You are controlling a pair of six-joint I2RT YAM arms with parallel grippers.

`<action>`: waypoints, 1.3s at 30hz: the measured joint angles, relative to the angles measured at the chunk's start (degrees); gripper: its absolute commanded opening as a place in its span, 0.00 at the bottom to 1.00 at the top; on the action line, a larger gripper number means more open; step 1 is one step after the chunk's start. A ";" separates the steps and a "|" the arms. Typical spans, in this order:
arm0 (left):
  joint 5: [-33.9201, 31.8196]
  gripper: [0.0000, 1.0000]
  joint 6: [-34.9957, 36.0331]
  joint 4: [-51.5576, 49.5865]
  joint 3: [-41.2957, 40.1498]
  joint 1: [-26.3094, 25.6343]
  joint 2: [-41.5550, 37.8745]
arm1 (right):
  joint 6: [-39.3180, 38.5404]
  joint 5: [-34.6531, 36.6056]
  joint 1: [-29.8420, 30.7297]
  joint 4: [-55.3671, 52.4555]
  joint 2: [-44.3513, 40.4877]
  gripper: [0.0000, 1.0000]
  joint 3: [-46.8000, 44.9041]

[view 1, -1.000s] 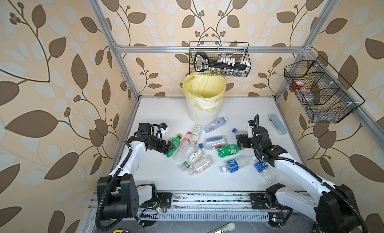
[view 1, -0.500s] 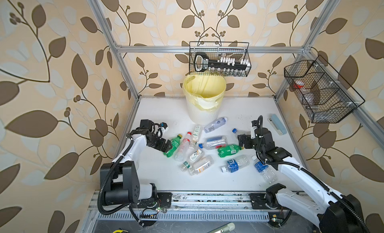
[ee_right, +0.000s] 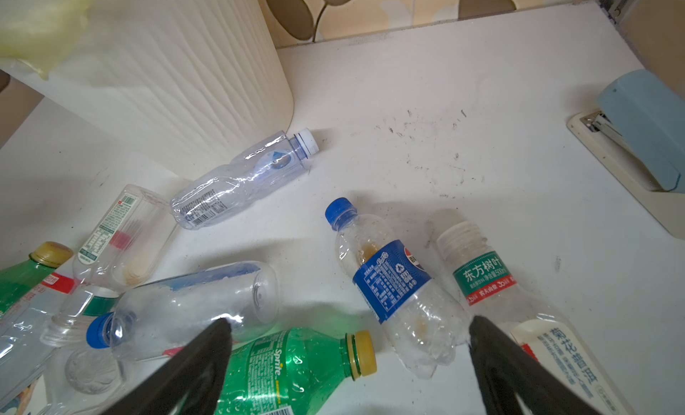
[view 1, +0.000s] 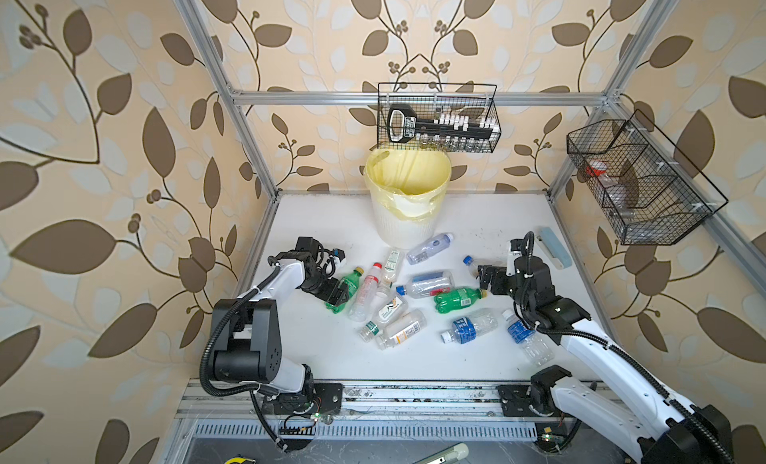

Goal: Throw the plastic bottles in the bin
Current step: Pick up the plastic bottle from the middle-left of the table.

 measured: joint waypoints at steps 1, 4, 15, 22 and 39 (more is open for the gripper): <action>-0.09 0.87 -0.28 0.02 0.13 0.00 0.44 | 0.11 0.00 0.00 0.00 0.00 1.00 -0.04; -0.35 0.86 -0.98 0.04 0.44 -0.28 1.46 | 0.44 0.00 0.00 -0.04 0.00 1.00 -0.07; -2.19 0.71 -1.29 1.62 1.07 -2.67 4.13 | 1.29 0.00 0.00 -0.09 0.02 1.00 -0.39; -3.48 0.58 -1.99 2.32 1.25 -2.67 6.49 | 1.31 0.02 -0.02 -0.13 0.02 1.00 -0.42; -4.07 0.55 -5.22 -3.04 8.90 -2.64 -5.70 | 0.83 0.00 -2.93 -1.11 -2.54 1.00 -1.62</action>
